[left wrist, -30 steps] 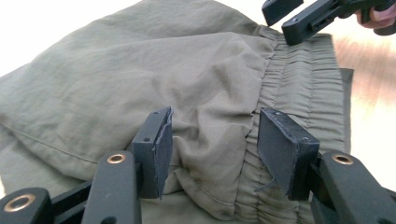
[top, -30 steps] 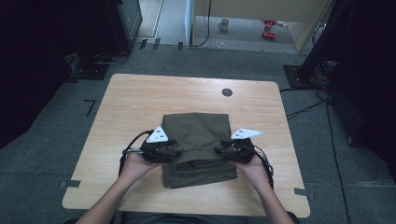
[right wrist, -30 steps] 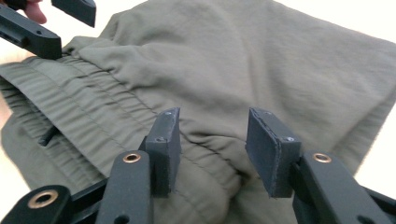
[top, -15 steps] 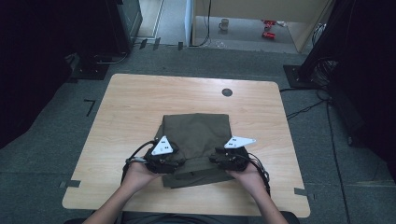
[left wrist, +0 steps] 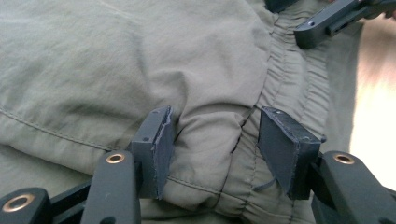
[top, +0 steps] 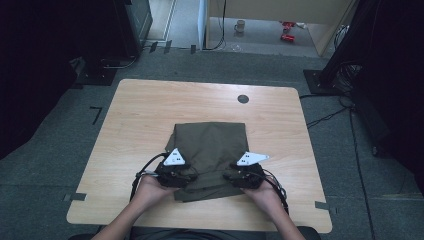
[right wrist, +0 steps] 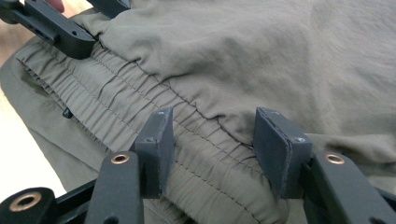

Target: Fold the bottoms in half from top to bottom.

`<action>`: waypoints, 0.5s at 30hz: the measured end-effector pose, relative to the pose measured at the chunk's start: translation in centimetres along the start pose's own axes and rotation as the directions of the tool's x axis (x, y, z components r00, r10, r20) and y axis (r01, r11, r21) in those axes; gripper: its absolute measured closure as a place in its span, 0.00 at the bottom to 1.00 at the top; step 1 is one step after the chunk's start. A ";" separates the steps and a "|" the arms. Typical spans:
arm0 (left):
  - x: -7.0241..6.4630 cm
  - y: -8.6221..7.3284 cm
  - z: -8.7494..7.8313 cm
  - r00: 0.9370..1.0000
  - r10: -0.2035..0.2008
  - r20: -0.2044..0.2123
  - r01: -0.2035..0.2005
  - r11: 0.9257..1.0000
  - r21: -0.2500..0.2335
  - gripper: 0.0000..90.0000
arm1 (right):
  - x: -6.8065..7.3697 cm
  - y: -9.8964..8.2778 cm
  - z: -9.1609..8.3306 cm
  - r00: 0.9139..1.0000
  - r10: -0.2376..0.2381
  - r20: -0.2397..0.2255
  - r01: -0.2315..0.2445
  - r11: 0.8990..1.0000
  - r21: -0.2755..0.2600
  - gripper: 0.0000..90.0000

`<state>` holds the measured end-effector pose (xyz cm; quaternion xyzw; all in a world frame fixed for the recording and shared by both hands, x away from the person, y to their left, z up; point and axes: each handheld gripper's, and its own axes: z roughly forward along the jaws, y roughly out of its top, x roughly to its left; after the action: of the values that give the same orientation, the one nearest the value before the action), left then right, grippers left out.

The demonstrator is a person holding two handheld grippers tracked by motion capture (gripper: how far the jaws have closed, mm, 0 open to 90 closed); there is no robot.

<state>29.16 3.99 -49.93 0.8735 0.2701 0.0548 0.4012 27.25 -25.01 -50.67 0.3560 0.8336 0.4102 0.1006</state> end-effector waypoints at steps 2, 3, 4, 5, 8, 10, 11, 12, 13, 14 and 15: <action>0.0 0.0 0.1 1.000 0.015 -0.013 -0.015 1.000 -0.007 0.51 | 0.2 0.0 0.1 1.000 0.003 0.010 -0.003 1.000 0.004 0.54; 0.1 0.0 0.1 0.999 0.024 -0.022 -0.024 1.000 -0.006 0.51 | 0.2 0.0 0.2 1.000 0.010 0.012 -0.010 1.000 0.003 0.54; 0.2 0.0 0.0 0.999 0.026 -0.029 -0.027 1.000 -0.008 0.51 | 0.3 0.0 0.3 1.000 0.016 0.010 -0.016 1.000 0.000 0.54; 0.5 0.0 0.0 0.999 0.024 -0.034 -0.025 1.000 -0.010 0.50 | 0.3 0.0 0.4 1.000 0.020 0.009 -0.020 1.000 -0.004 0.54; 1.3 -0.1 -0.1 0.999 0.007 -0.051 -0.008 1.000 -0.019 0.49 | 0.3 0.2 0.8 1.000 0.025 0.007 -0.024 1.000 -0.017 0.54; 1.6 -0.1 -0.1 0.998 0.001 -0.057 -0.002 1.000 -0.023 0.48 | 0.3 0.2 1.0 1.000 0.027 0.008 -0.027 0.999 -0.025 0.54; 2.2 -0.2 -0.2 0.998 -0.016 -0.067 0.014 0.999 -0.034 0.48 | 0.3 0.5 1.5 0.999 0.036 0.014 -0.036 0.999 -0.036 0.54; 2.5 -0.3 -0.2 0.997 -0.027 -0.066 0.024 0.999 -0.037 0.48 | 0.3 0.6 1.6 0.999 0.035 0.015 -0.034 0.999 -0.039 0.54; 2.5 -0.3 -0.2 0.997 -0.027 -0.066 0.024 0.999 -0.037 0.47 | 0.3 0.6 1.6 0.999 0.035 0.015 -0.034 0.999 -0.039 0.54; 3.0 -0.3 -0.3 0.997 -0.050 -0.063 0.047 0.998 -0.040 0.47 | 0.3 0.8 2.0 0.999 0.036 0.018 -0.035 0.998 -0.047 0.53; 3.1 -0.4 -0.4 0.996 -0.052 -0.066 0.049 0.998 -0.042 0.47 | 0.3 0.9 2.1 0.999 0.033 0.020 -0.032 0.998 -0.047 0.53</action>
<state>31.53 6.03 -50.33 0.8558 0.3044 0.0791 0.4107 28.49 -23.14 -51.33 0.3714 0.8167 0.4275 0.1111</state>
